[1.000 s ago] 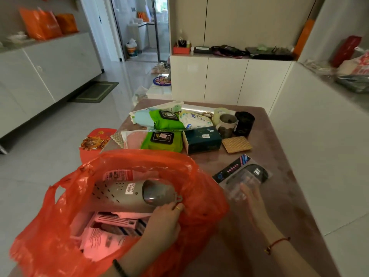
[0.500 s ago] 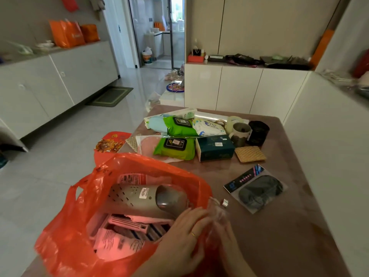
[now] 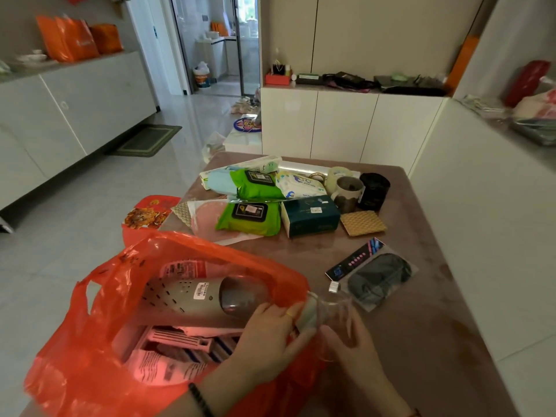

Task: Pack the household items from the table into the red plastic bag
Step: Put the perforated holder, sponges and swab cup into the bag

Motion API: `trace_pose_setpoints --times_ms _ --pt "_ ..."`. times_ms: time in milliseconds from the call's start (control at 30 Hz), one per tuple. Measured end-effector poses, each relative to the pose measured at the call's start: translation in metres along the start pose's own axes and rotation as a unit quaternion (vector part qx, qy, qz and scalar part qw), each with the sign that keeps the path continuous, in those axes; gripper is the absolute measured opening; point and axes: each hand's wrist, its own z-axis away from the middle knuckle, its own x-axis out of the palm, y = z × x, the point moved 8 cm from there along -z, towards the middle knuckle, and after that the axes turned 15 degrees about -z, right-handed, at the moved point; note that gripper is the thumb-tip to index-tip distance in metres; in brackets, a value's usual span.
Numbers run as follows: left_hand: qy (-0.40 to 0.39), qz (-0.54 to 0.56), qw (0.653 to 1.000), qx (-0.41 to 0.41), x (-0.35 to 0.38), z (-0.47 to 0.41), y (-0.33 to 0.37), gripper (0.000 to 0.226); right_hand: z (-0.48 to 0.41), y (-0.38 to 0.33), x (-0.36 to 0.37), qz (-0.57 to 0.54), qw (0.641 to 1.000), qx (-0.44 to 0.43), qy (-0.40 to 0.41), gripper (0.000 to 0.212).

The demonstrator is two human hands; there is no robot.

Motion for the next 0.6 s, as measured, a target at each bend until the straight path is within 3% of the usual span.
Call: trace_pose_setpoints --times_ms 67,133,233,333,400,467,533,600 --pt "-0.03 0.213 0.972 -0.097 -0.003 -0.008 -0.001 0.079 -0.004 -0.011 0.014 0.053 0.998 -0.013 -0.027 0.086" --pt "-0.041 0.376 0.911 -0.166 0.002 -0.014 -0.001 0.078 -0.008 -0.014 0.027 0.083 0.994 -0.021 -0.062 0.076" --pt "0.002 0.432 0.874 -0.221 0.007 -0.016 -0.017 0.058 -0.013 -0.016 0.041 0.096 0.986 0.007 -0.138 0.063" --pt "-0.004 0.506 0.824 -0.256 0.017 -0.012 -0.03 0.054 -0.031 -0.029 0.018 0.215 0.971 -0.05 -0.096 0.03" --pt "0.003 0.527 0.806 -0.269 0.018 -0.01 -0.036 0.053 -0.043 -0.031 0.02 0.391 0.903 -0.1 -0.147 0.038" --pt "0.003 0.55 0.79 -0.27 0.019 -0.009 -0.036 0.051 -0.047 -0.009 0.029 0.544 0.8 -0.067 -0.245 0.061" --pt "0.012 0.561 0.78 -0.277 0.019 -0.008 -0.037 0.046 -0.055 0.002 0.035 0.648 0.707 -0.103 -0.262 0.087" --pt "0.02 0.57 0.769 -0.288 0.017 -0.009 -0.039 0.043 -0.064 0.009 0.047 0.704 0.656 -0.112 -0.247 0.102"
